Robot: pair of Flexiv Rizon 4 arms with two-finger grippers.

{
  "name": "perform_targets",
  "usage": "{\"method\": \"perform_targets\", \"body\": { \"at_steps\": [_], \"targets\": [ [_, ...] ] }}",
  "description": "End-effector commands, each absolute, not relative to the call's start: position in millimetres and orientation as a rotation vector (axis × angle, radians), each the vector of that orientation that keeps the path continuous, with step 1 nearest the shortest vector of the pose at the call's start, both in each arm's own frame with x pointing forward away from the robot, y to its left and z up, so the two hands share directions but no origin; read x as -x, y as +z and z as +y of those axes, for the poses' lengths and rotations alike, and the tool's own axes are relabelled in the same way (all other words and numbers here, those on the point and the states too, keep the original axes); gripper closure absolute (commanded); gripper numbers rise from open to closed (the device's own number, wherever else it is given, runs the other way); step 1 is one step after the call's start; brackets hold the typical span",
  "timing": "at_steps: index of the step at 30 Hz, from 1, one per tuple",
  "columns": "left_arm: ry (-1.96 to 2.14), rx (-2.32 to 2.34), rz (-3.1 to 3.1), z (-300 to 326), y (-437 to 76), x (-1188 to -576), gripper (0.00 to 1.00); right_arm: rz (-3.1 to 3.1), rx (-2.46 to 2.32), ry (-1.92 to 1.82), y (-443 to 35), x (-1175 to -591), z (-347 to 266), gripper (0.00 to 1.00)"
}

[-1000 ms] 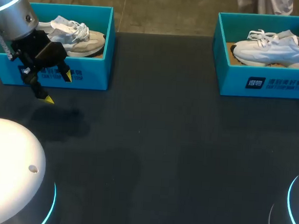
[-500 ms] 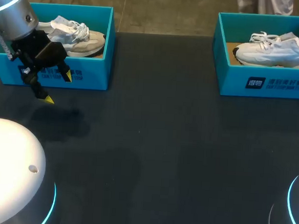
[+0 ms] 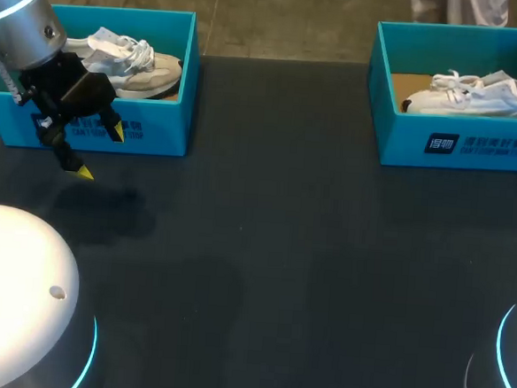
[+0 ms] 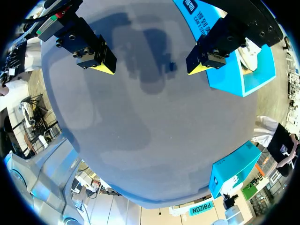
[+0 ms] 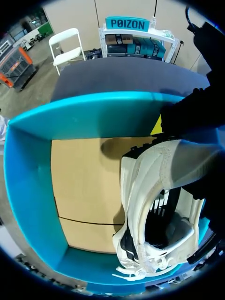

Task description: Take the shoe out of the shoebox, open the shoe tongue, remove and reinsert the insole, then place the shoe into the shoebox

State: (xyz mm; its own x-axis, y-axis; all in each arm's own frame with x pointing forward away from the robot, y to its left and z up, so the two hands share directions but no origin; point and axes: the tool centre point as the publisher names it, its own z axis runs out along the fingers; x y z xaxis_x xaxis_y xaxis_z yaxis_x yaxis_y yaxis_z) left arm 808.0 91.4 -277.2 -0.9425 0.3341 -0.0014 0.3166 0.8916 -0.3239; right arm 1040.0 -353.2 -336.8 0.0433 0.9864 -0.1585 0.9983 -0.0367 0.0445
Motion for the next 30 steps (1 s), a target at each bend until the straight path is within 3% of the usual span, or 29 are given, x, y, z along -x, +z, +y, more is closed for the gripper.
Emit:
{"method": "perform_targets", "body": {
  "at_steps": [1,30],
  "targets": [
    [0.497,0.517,-3.002,92,-277,-808,0.00,2.080,-2.170,-0.118,-345,-1040,-353,1.00],
    [0.497,0.517,-3.002,92,-277,-808,0.00,2.152,-2.155,-0.165,-383,-1062,-350,1.00]
  ]
}}
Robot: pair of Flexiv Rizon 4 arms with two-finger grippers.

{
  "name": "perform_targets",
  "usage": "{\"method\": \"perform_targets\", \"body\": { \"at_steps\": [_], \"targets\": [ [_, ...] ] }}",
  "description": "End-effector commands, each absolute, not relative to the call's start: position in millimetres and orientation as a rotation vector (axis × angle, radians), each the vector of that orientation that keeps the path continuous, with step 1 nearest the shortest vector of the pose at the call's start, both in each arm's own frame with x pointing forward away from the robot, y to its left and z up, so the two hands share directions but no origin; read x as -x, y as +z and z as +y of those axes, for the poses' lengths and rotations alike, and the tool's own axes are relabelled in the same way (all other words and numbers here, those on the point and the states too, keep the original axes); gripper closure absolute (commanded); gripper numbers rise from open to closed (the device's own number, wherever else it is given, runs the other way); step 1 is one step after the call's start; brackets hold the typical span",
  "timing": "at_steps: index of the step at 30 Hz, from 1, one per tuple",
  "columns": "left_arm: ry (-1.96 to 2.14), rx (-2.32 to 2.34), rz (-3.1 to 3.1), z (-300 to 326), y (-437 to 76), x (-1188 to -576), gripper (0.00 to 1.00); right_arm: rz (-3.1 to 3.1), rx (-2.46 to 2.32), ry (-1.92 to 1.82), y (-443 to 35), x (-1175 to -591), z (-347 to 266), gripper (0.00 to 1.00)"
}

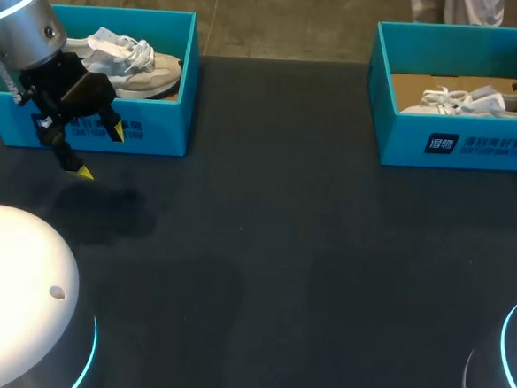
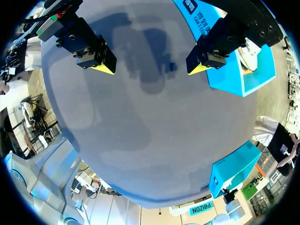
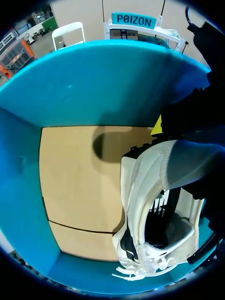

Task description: Take the shoe out of the shoebox, open the shoe tongue, remove and reinsert the insole, then place the shoe into the shoebox

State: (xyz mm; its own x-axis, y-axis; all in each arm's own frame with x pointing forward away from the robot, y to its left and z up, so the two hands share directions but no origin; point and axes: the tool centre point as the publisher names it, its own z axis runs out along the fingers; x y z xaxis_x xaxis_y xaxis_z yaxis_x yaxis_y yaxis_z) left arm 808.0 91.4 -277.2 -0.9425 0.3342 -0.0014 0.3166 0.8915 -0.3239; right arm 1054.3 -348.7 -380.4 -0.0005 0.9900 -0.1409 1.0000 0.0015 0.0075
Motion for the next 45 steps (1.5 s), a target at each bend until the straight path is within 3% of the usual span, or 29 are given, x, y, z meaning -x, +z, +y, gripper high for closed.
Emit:
{"method": "perform_targets", "body": {
  "at_steps": [1,45],
  "targets": [
    [0.497,0.517,-3.002,92,-277,-808,0.00,2.151,-2.158,-0.169,-384,-1062,-350,1.00],
    [0.497,0.517,-3.002,92,-277,-808,0.00,2.232,-2.061,-0.115,-370,-1038,-318,1.00]
  ]
}}
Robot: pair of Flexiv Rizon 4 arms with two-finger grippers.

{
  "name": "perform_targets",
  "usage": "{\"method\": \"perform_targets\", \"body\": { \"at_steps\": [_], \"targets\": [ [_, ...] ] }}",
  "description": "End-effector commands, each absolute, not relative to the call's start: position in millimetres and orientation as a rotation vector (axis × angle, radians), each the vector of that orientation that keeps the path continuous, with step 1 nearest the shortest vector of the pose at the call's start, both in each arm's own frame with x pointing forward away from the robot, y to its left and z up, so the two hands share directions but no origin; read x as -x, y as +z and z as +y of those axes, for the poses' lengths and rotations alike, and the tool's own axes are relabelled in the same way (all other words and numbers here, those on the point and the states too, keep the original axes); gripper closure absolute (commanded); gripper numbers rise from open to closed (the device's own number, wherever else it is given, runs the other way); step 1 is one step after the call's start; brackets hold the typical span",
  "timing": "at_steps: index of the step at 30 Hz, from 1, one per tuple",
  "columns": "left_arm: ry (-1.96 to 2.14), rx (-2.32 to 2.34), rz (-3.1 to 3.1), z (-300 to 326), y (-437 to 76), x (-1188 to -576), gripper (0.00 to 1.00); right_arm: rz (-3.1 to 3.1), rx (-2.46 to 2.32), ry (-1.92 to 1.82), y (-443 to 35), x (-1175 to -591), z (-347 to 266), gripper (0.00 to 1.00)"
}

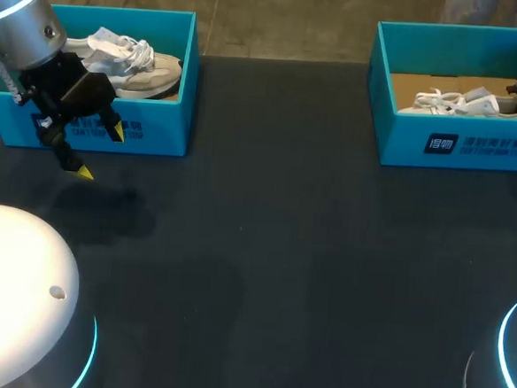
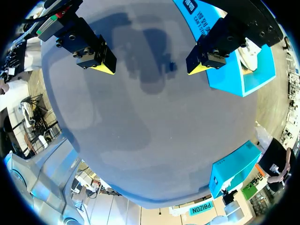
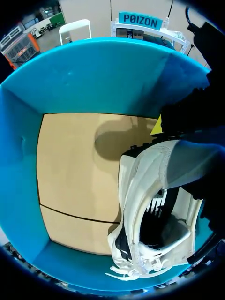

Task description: Take the shoe out of the shoebox, open the shoe tongue, remove and reinsert the insole, then place the shoe into the shoebox

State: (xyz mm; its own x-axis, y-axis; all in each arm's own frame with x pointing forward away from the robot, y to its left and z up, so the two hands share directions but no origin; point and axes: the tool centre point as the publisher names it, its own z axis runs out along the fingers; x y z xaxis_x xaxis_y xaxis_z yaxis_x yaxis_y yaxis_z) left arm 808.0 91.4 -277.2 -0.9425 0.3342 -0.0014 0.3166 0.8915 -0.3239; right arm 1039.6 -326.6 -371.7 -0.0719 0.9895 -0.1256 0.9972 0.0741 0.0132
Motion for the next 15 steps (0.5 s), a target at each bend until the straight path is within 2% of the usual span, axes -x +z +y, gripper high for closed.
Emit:
{"method": "perform_targets", "body": {
  "at_steps": [1,15],
  "targets": [
    [0.497,0.517,-3.002,92,-277,-808,0.00,2.235,-2.058,-0.116,-370,-1038,-317,1.00],
    [0.497,0.517,-3.002,92,-277,-808,0.00,2.191,-2.116,-0.142,-374,-1044,-331,1.00]
  ]
}}
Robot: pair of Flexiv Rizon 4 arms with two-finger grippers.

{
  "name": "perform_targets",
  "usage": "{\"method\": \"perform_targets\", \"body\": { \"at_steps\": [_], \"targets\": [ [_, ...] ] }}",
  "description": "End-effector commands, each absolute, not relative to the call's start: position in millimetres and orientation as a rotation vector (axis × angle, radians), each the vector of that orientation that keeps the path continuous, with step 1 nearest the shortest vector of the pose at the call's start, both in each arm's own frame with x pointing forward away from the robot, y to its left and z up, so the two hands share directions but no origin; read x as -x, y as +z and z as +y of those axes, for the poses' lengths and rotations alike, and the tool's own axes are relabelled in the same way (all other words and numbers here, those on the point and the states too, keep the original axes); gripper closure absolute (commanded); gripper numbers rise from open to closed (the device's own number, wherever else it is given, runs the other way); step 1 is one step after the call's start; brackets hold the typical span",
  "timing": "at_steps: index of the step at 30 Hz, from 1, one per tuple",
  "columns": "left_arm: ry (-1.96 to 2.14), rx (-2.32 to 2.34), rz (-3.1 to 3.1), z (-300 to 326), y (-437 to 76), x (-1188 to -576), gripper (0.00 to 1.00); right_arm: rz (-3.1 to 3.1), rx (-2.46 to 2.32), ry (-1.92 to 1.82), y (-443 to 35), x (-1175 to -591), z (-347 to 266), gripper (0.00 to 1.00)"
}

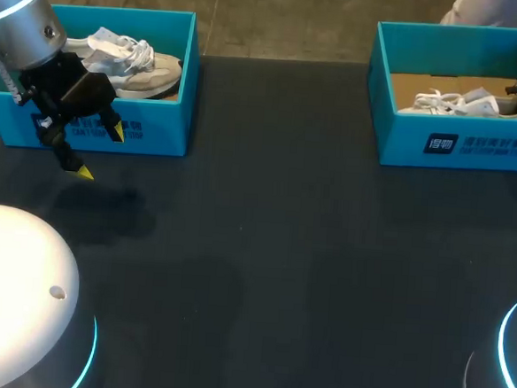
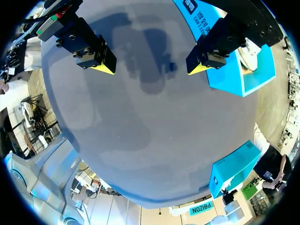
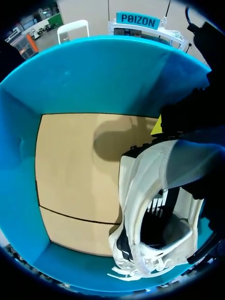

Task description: Take the shoe out of the shoebox, open the shoe tongue, remove and reinsert the insole, then place the shoe into the shoebox

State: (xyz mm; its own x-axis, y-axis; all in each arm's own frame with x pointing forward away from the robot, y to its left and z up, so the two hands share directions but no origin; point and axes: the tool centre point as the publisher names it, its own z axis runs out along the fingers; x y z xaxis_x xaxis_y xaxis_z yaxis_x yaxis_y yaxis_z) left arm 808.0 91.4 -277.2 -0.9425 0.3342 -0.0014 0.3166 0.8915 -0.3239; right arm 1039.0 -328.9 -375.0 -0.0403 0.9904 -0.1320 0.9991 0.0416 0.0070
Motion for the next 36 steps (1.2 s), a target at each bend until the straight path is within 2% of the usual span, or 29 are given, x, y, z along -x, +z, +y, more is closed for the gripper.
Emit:
{"method": "perform_targets", "body": {
  "at_steps": [1,36],
  "targets": [
    [0.497,0.517,-3.002,92,-277,-808,0.00,2.183,-2.121,-0.141,-373,-1044,-332,1.00],
    [0.497,0.517,-3.002,92,-277,-808,0.00,2.153,-2.185,-0.193,-394,-1047,-345,1.00]
  ]
}}
